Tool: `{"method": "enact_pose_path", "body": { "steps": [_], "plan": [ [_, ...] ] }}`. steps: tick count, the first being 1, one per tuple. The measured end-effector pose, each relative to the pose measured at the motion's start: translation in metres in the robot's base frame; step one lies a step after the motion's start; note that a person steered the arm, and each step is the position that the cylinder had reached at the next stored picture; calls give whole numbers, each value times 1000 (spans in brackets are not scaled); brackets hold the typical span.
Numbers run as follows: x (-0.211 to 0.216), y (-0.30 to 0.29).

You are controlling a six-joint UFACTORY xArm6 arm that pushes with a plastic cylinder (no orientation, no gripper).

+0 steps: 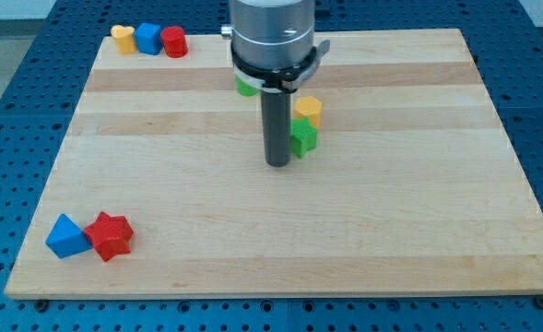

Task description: Place green circle left to yellow hexagon

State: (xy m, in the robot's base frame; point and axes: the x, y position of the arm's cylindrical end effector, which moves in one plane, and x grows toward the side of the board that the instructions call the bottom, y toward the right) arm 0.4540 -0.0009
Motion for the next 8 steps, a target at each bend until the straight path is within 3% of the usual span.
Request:
{"method": "enact_pose_path", "body": {
  "steps": [2, 3, 4, 5, 7, 8],
  "plan": [
    [7, 30],
    [27, -14],
    [-9, -84],
    [-66, -107],
    [-154, -107],
    [-172, -92]
  ]
}}
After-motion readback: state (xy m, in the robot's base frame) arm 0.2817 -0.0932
